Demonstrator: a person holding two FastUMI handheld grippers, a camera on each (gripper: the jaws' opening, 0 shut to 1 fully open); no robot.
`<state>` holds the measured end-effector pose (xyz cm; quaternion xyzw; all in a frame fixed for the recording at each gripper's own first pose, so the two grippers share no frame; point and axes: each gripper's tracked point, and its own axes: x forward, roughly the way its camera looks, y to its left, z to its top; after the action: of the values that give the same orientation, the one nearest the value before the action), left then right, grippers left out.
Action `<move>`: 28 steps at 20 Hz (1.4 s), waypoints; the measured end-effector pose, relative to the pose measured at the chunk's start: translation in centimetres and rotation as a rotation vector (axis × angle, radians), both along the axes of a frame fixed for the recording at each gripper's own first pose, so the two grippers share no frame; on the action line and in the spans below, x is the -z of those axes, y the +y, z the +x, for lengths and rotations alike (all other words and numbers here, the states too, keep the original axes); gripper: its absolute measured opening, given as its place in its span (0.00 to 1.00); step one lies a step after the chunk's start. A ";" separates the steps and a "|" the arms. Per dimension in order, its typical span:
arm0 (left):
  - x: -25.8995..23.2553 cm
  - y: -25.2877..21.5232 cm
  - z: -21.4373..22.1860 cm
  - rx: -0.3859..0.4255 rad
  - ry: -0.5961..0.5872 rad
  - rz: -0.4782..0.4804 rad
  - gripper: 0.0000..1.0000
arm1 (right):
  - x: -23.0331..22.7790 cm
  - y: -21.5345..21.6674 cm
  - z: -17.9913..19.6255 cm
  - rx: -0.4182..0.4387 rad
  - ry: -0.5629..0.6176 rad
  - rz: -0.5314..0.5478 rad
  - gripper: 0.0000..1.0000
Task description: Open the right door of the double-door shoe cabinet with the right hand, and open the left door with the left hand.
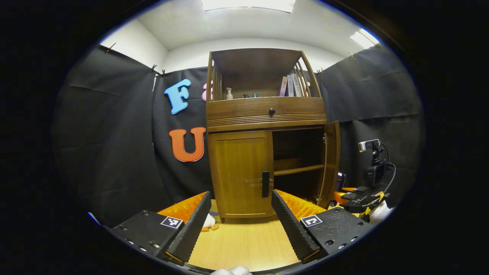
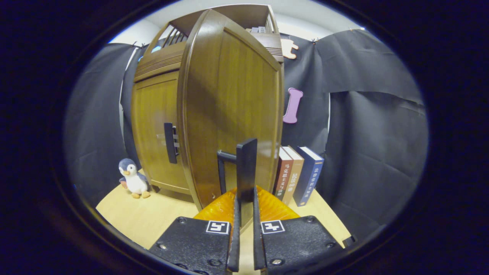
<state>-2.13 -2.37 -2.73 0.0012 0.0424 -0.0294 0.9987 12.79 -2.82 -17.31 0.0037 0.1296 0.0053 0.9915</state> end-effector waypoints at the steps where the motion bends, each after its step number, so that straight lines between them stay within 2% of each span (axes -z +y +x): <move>1: 0.1 -0.4 0.0 0.006 -0.001 -0.001 0.96 | -0.1 -1.0 -0.1 0.017 0.000 -0.002 0.16; 5: 0.0 -1.6 0.7 0.024 -0.004 0.000 0.96 | 0.0 -5.3 -0.4 0.078 -0.005 -0.035 0.10; 8: 0.1 -2.5 1.0 0.037 0.004 -0.004 0.96 | -0.1 -6.6 -0.7 0.072 0.002 0.025 0.05; 16: -0.5 -3.9 0.9 0.040 -0.010 0.003 0.96 | 0.0 -11.3 -0.1 -0.051 0.001 0.071 0.04; 21: -0.3 -4.2 1.1 0.034 -0.001 0.004 0.96 | -0.1 -13.3 0.5 -0.149 -0.002 0.067 0.04; 24: -0.2 -4.4 1.1 0.034 0.004 0.012 0.96 | 0.1 -14.0 0.6 -0.171 0.006 0.056 0.05; 26: -0.5 -4.7 1.2 0.039 -0.002 0.013 0.96 | 0.2 -14.5 0.6 -0.155 0.013 0.067 0.13; 28: -0.6 -4.8 1.2 0.043 -0.008 0.013 0.96 | 0.2 -14.6 0.4 -0.131 0.021 0.066 0.36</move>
<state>-0.91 -7.12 -2.13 0.0086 0.0388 -0.0505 0.9979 13.20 -17.37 -17.48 0.0278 0.1397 0.0745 0.9870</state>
